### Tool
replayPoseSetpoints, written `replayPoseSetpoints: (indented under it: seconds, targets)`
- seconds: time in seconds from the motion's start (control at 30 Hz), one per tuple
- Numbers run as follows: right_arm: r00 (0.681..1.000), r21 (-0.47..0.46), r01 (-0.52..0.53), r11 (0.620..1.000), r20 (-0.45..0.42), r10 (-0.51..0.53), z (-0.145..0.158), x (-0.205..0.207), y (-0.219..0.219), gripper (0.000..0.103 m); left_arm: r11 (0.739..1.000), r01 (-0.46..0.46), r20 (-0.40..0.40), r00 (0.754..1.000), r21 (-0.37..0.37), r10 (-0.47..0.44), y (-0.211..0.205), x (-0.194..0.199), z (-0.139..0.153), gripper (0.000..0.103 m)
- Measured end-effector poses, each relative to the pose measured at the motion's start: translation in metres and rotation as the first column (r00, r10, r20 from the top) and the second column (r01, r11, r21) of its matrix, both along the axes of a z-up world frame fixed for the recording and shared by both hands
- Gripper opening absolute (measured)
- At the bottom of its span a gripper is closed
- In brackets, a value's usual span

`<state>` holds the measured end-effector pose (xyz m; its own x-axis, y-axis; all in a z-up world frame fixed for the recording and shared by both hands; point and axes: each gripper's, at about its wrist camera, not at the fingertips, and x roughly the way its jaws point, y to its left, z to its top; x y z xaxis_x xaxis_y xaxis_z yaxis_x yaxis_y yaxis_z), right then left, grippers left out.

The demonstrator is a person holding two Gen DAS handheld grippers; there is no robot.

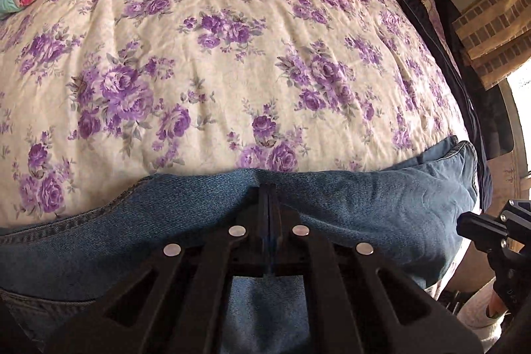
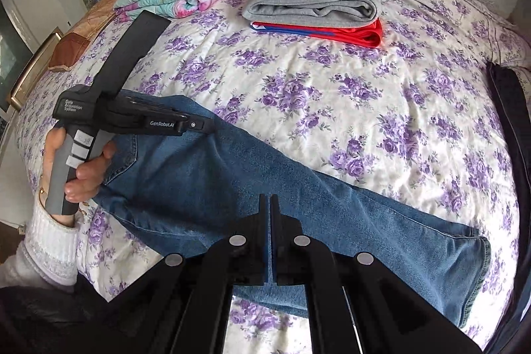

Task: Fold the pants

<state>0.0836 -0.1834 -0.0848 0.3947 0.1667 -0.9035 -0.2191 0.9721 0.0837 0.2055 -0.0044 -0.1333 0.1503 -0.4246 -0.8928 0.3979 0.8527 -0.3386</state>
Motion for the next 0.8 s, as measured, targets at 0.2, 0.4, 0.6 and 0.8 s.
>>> replayPoseSetpoints:
  seconds: [0.2, 0.4, 0.6, 0.8]
  targets:
    - [0.996, -0.046, 0.077, 0.996, -0.05, -0.079, -0.061, 0.046, -0.011, 0.0, 1.0, 0.009, 0.036, 0.999, 0.015, -0.009, -0.001, -0.002, 0.001, 0.002]
    - [0.995, -0.075, 0.09, 0.993, -0.035, -0.092, -0.049, 0.047, -0.004, 0.0, 1.0, 0.022, 0.033, 0.999, 0.0, -0.022, 0.0, -0.001, 0.0, 0.002]
    - [0.987, 0.162, 0.159, 0.974, 0.007, -0.162, -0.005, -0.026, -0.024, 0.051, 1.0, 0.03, 0.038, 0.999, -0.003, -0.03, 0.002, -0.001, 0.0, 0.002]
    - [0.972, 0.36, 0.22, 0.906, -0.004, -0.235, -0.014, -0.094, -0.021, 0.051, 0.998, 0.054, 0.071, 0.996, 0.02, -0.055, -0.003, -0.006, 0.001, 0.002]
